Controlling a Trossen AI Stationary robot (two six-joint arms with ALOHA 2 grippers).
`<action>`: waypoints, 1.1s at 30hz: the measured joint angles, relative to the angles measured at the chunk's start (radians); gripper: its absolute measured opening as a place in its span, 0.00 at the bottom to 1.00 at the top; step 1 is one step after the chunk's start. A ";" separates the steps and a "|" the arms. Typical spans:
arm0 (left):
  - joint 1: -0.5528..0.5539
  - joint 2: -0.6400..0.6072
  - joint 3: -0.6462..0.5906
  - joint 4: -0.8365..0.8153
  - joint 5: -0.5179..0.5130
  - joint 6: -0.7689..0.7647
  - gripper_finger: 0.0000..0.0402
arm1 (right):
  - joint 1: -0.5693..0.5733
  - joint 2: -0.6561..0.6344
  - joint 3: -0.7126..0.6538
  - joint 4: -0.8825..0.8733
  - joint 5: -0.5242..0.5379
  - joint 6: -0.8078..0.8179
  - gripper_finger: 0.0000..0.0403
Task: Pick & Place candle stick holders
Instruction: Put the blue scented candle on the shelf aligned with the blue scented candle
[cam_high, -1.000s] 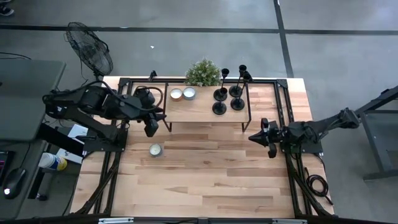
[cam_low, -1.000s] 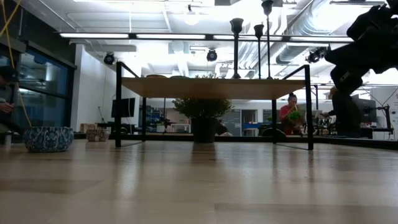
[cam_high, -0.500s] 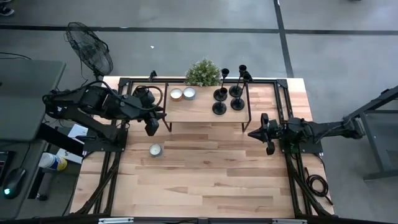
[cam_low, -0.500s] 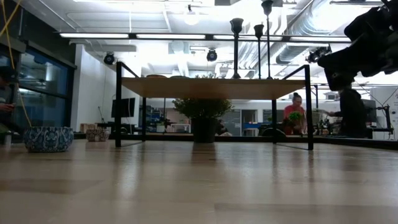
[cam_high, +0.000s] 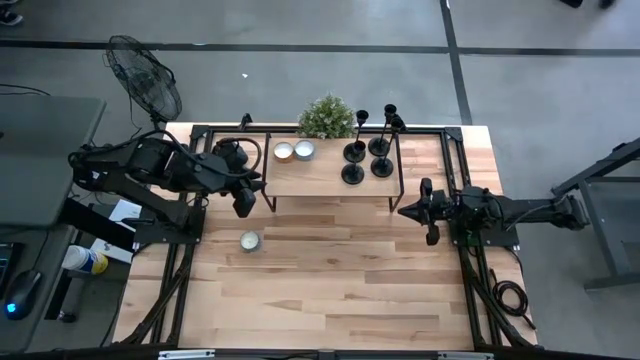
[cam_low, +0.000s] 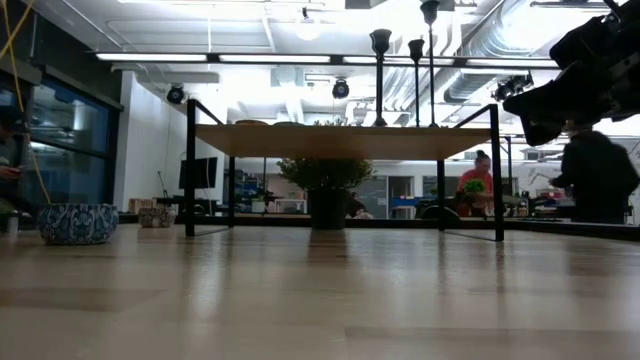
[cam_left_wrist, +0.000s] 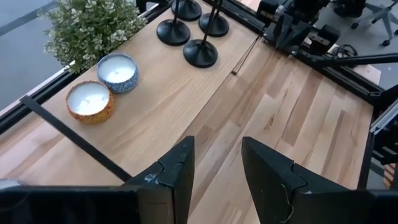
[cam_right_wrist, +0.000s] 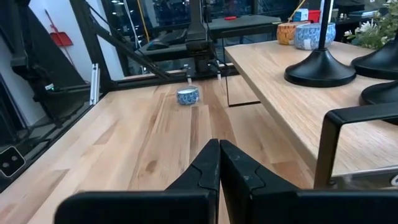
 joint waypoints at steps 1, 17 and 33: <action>0.000 0.000 0.000 -0.008 0.000 -0.005 0.33 | 0.000 0.000 0.000 0.000 0.000 0.000 0.00; 0.000 0.039 0.000 -0.273 0.039 -0.320 0.33 | 0.000 0.000 -0.001 0.007 0.011 0.000 0.00; 0.000 0.096 -0.264 -0.322 0.282 -0.696 0.33 | 0.001 -0.001 -0.002 0.014 0.013 0.001 0.00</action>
